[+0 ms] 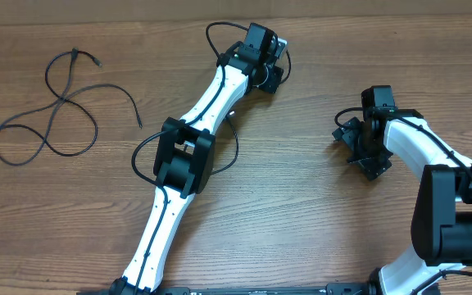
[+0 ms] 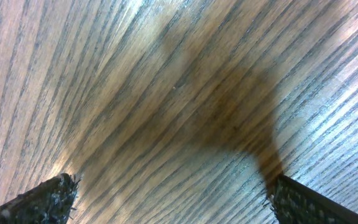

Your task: Untangle cables

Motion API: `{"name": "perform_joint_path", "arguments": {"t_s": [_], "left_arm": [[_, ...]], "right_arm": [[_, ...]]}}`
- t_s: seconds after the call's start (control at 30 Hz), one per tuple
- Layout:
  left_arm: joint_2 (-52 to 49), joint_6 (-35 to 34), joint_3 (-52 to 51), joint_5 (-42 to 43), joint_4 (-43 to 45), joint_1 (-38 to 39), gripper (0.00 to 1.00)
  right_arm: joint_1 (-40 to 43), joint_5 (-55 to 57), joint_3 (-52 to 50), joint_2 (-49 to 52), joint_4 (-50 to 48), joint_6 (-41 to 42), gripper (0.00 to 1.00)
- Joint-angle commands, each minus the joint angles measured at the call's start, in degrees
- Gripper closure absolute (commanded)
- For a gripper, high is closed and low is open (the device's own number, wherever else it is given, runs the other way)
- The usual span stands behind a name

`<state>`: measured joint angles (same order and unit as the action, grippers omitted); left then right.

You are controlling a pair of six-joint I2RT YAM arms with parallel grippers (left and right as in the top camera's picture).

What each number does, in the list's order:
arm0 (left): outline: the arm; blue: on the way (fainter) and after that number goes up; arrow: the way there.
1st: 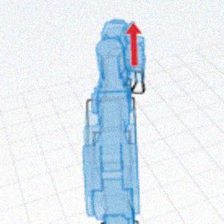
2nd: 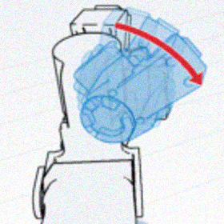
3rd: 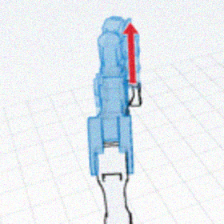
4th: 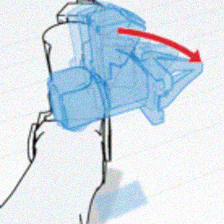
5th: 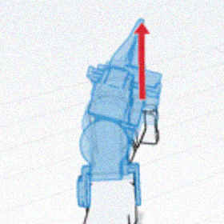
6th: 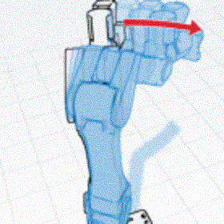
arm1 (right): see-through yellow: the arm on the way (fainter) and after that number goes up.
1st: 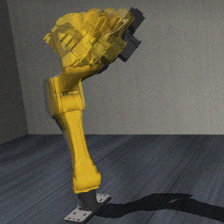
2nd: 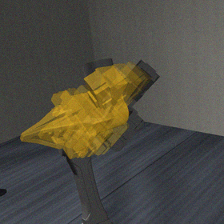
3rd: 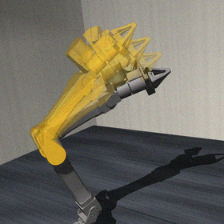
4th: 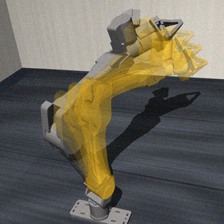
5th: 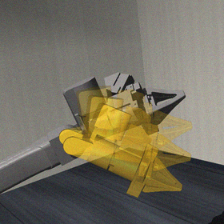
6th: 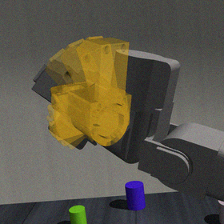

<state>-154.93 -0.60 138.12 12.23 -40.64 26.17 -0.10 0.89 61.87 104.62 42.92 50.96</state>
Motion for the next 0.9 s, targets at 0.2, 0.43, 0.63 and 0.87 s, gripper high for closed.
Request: {"name": "perform_joint_path", "arguments": {"t_s": [0.2, 0.43, 0.63, 0.87], "left_arm": [[-0.4, 5.4, -0.7, 0.3, -11.8, 0.5, 0.94], [-0.4, 8.0, -0.6, -2.1, -19.2, 0.5, 0.96], [-0.4, 8.4, -0.6, -2.1, -23.9, 0.5, 0.95], [-0.4, 15.1, -0.6, -2.2, -29.7, 0.5, 0.91]], "right_arm": [[0.3, 0.3, -2.5, 2.3, -1.0, 0.0, 0.0], [0.3, 0.3, -2.5, 2.3, -1.0, 0.0, 0.0], [0.3, 0.3, -2.5, 2.3, -1.0, 0.0, 0.0], [0.3, 0.3, -2.5, 2.3, -0.9, 0.0, 0.0]]}}
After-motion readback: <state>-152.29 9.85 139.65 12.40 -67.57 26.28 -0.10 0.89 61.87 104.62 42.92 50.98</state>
